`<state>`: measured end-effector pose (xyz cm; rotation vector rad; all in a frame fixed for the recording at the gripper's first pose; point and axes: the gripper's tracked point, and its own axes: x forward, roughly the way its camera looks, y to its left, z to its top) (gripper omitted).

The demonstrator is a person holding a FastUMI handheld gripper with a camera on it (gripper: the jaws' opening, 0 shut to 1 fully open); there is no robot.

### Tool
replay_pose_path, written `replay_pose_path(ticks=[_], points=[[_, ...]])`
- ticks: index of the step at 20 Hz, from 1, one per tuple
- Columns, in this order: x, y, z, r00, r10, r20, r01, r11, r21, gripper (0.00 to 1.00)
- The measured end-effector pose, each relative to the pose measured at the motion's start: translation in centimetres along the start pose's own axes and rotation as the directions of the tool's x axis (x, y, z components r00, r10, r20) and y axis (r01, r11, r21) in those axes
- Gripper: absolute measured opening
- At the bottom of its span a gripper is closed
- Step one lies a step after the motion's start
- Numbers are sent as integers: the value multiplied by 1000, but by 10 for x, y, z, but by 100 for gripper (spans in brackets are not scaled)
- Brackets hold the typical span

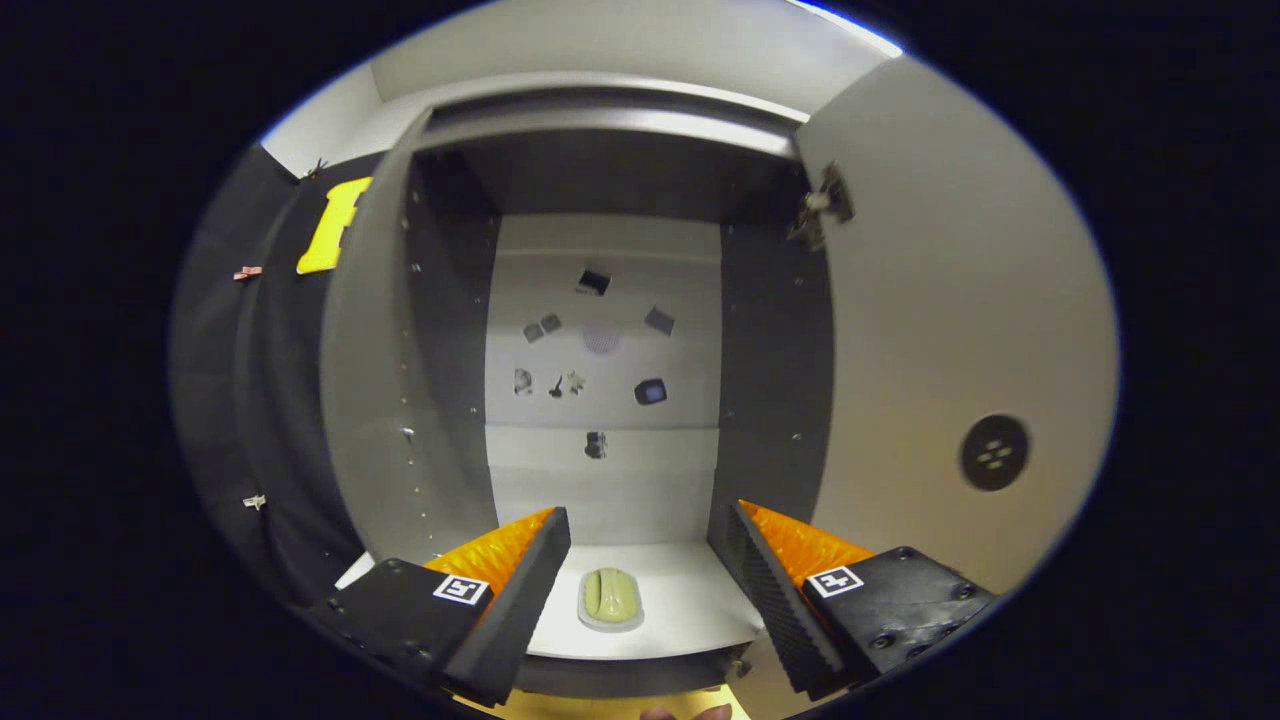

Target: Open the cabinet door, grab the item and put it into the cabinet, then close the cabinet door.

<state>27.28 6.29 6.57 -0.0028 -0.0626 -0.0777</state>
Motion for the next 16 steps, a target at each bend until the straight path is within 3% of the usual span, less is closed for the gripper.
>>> replay_pose_path(ticks=[5, 16], points=[[-81, -18, 36, 997, -5, 72, 5, 1000, 4, 98], [-220, -116, 43, 997, -78, 18, 78, 997, -6, 98]])
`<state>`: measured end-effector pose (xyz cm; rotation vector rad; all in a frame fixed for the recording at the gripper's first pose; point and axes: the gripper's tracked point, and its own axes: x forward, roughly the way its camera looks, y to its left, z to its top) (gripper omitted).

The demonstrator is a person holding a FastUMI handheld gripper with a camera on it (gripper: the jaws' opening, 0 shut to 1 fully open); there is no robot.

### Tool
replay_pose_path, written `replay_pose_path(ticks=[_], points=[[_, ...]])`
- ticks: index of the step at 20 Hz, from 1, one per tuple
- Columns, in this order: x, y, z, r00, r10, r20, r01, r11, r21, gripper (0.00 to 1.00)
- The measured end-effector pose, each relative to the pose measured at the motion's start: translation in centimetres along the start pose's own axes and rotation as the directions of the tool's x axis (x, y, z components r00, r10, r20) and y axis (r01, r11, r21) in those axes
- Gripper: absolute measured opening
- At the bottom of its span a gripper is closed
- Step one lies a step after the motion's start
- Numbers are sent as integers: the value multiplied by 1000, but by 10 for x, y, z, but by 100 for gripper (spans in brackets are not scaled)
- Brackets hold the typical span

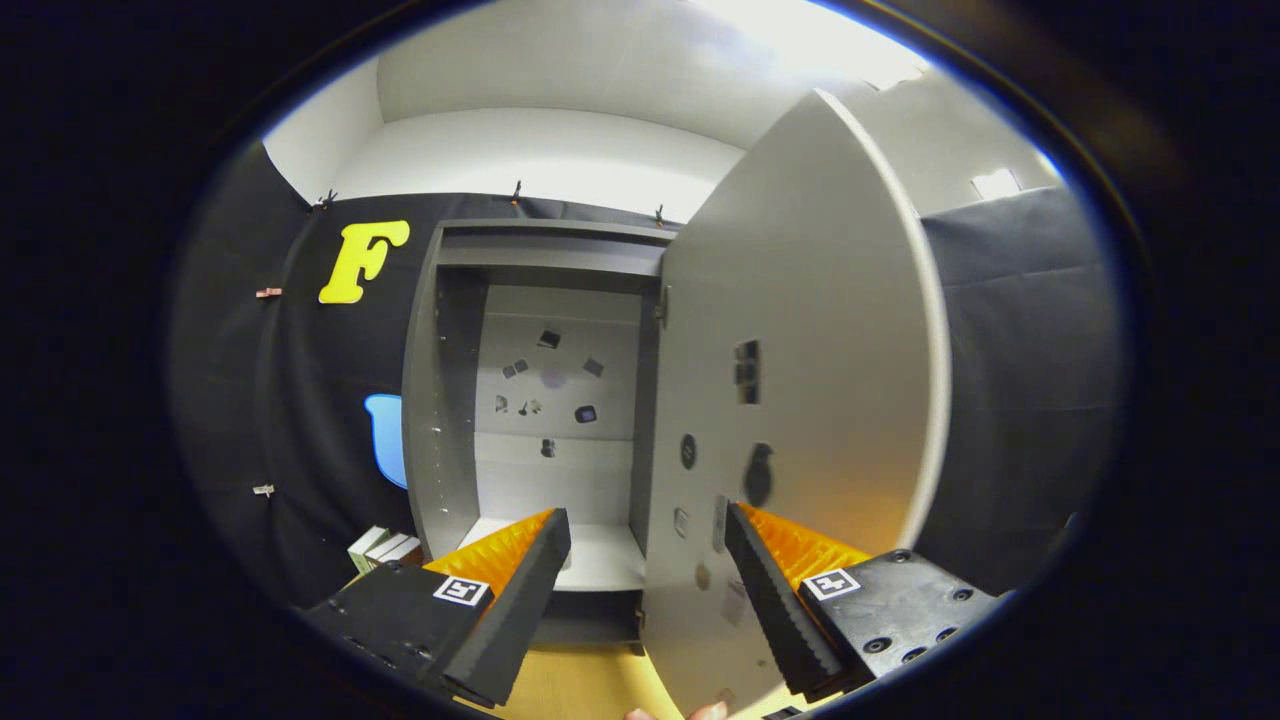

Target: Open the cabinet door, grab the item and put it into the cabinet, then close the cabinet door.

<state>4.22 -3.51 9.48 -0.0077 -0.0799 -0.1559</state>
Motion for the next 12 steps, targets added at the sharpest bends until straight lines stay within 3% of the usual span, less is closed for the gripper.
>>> replay_pose_path(ticks=[5, 12], points=[[-48, -46, 11, 999, -22, 24, 20, 997, 80, 95], [-60, -162, -8, 967, -254, 3, 253, 967, 38, 98]])
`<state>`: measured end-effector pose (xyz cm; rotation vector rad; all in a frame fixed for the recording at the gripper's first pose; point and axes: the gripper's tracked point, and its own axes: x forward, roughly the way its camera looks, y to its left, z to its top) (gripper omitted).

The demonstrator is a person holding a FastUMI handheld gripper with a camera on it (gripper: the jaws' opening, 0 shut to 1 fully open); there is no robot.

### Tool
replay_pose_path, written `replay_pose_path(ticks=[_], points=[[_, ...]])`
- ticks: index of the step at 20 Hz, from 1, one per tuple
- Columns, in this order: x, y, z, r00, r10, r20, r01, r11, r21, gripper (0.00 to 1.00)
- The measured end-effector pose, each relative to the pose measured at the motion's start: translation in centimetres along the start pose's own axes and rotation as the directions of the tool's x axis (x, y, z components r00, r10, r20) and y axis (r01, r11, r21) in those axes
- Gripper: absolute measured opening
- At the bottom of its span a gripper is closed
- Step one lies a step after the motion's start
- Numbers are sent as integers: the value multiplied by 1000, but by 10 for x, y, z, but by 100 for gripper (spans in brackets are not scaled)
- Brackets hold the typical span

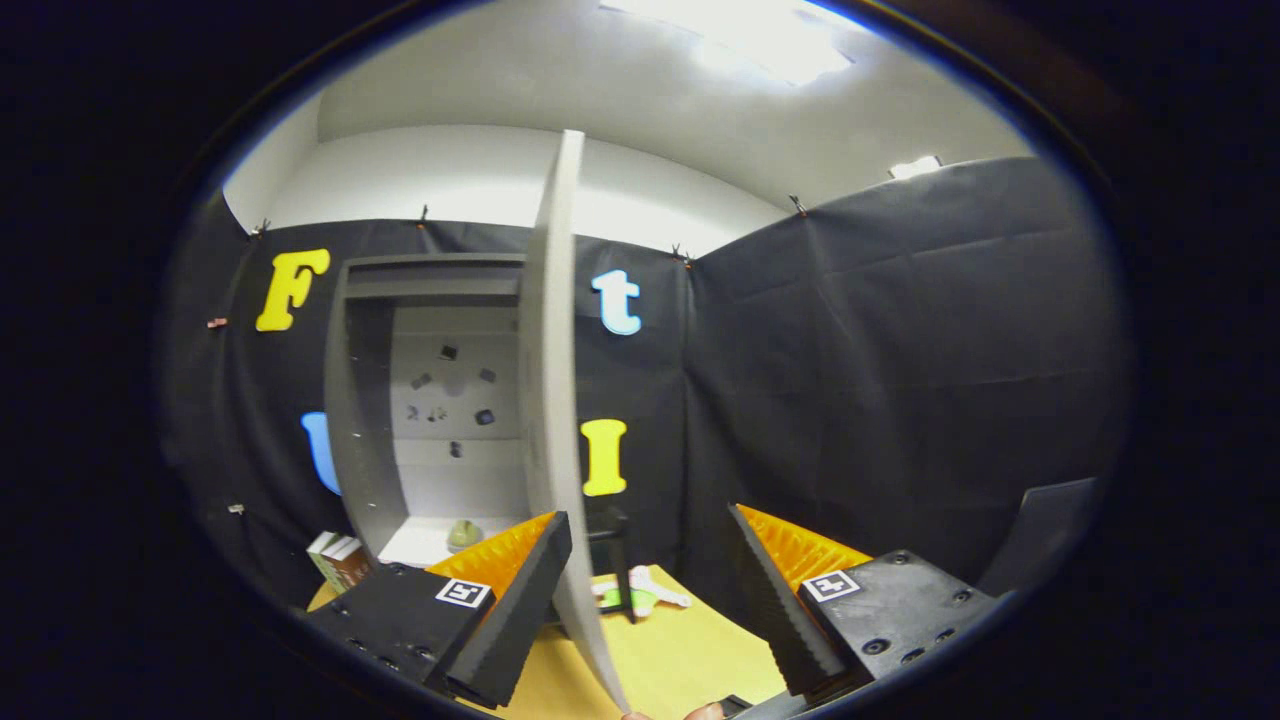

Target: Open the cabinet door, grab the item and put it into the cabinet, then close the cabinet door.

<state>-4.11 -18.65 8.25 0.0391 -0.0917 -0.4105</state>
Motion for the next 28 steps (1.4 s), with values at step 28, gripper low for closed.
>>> replay_pose_path(ticks=[28], points=[[44, 37, -97, 982, 101, -159, -99, 995, 22, 95]])
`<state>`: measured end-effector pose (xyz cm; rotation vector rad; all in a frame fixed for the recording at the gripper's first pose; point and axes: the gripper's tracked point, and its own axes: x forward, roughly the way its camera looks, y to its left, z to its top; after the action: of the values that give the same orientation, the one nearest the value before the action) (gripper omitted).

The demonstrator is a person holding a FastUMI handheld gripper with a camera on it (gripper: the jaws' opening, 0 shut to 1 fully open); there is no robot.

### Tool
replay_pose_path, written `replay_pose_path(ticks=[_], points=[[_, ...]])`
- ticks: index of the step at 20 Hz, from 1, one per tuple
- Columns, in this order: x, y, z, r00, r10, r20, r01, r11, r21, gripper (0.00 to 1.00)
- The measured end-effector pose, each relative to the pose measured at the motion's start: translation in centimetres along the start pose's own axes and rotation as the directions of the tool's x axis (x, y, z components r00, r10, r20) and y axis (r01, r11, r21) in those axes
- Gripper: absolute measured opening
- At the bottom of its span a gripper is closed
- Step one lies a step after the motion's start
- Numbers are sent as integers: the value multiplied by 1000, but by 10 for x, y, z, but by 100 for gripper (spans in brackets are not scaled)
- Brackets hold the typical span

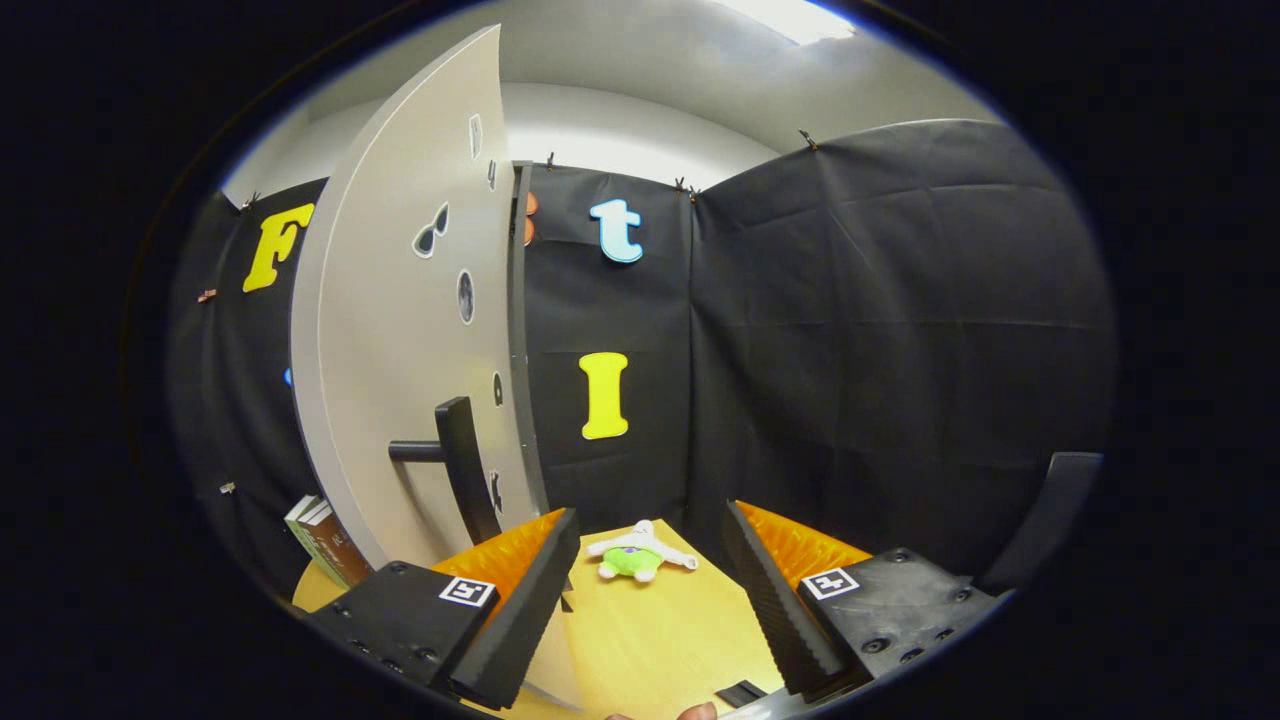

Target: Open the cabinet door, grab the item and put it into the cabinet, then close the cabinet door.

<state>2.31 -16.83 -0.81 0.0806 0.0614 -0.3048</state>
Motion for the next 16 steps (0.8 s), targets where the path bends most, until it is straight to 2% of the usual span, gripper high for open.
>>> replay_pose_path(ticks=[9, 16], points=[[-15, 82, -6, 993, 119, 0, -119, 993, 7, 95], [-1, 180, -11, 966, 260, -5, -260, 966, 14, 96]])
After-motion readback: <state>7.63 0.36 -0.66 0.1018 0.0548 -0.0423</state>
